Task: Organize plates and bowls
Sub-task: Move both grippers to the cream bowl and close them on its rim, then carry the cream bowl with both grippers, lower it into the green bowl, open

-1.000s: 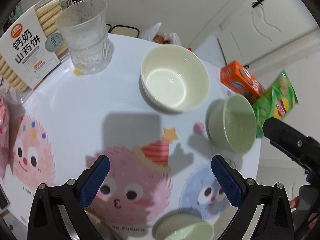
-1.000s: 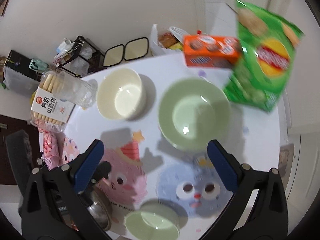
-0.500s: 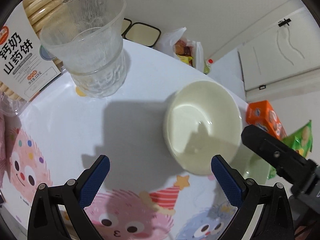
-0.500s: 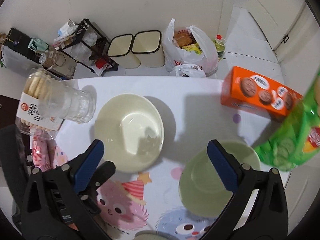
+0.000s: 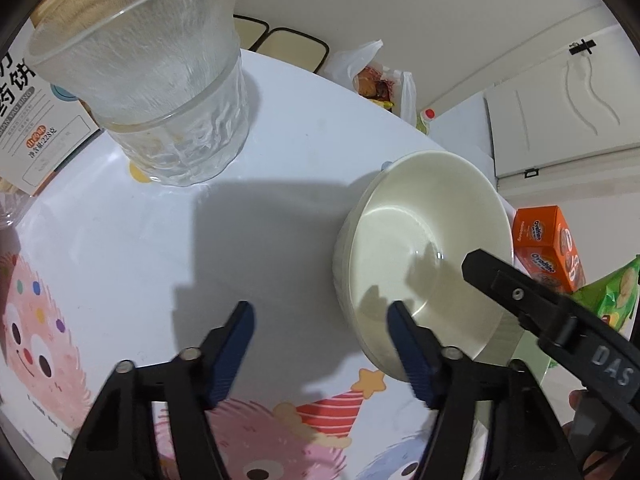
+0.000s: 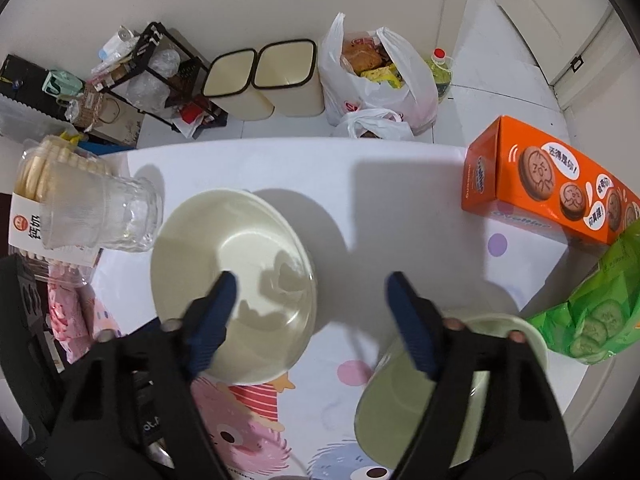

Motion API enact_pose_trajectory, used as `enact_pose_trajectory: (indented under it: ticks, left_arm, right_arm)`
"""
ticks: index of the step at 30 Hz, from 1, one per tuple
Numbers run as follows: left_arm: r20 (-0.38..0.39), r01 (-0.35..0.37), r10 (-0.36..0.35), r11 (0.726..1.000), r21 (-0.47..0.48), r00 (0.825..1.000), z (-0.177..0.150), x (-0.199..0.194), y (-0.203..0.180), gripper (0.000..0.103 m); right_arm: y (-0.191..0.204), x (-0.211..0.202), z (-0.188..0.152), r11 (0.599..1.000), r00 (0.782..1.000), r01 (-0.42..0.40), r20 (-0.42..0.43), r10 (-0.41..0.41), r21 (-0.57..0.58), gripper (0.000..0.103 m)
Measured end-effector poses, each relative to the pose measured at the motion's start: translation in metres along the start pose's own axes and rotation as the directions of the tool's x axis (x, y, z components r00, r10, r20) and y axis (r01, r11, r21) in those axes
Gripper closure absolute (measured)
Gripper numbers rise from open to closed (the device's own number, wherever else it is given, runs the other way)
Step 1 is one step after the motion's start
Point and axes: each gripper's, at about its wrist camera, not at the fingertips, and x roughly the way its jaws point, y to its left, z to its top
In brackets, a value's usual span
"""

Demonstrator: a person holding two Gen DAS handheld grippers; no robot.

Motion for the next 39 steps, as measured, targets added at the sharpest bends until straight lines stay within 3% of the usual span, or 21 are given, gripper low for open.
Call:
enact_pose_trajectory:
  ticks: [2,3,13,16,30,39]
  left_arm:
    - [-0.005,0.005,-0.005,1.000,0.001,1.000,0.001,0.002,0.000,0.050]
    - [-0.007,0.016,-0.016,1.000,0.001,1.000,0.002,0.003,-0.001,0.054]
    - [0.002,0.037,-0.037,0.998,0.041,0.999,0.004,0.002,-0.012,0.084]
    - [0.002,0.048,-0.048,0.998,0.040,0.999,0.002,-0.003,-0.013,0.086]
    - [0.008,0.041,-0.041,0.999,0.030,0.999,0.004,-0.003,-0.009,0.089]
    - [0.021,0.036,-0.037,0.998,0.047,0.999,-0.015,-0.017,-0.004,0.090]
  right_arm:
    - [-0.001,0.004,0.000,1.000,1.000,0.008,-0.010,-0.008,-0.008,0.061]
    - [-0.002,0.005,0.000,1.000,1.000,0.022,-0.013,-0.023,-0.009,0.067]
    - [-0.011,0.006,0.000,0.999,1.000,-0.018,-0.008,0.018,0.028,0.088]
    - [-0.005,0.006,0.000,1.000,1.000,-0.017,-0.005,0.017,0.022,0.096]
    - [-0.007,0.007,-0.003,0.994,1.000,-0.017,-0.024,0.020,0.105,0.095]
    - [-0.003,0.001,-0.025,0.994,0.999,-0.032,-0.015,0.034,0.105,0.096]
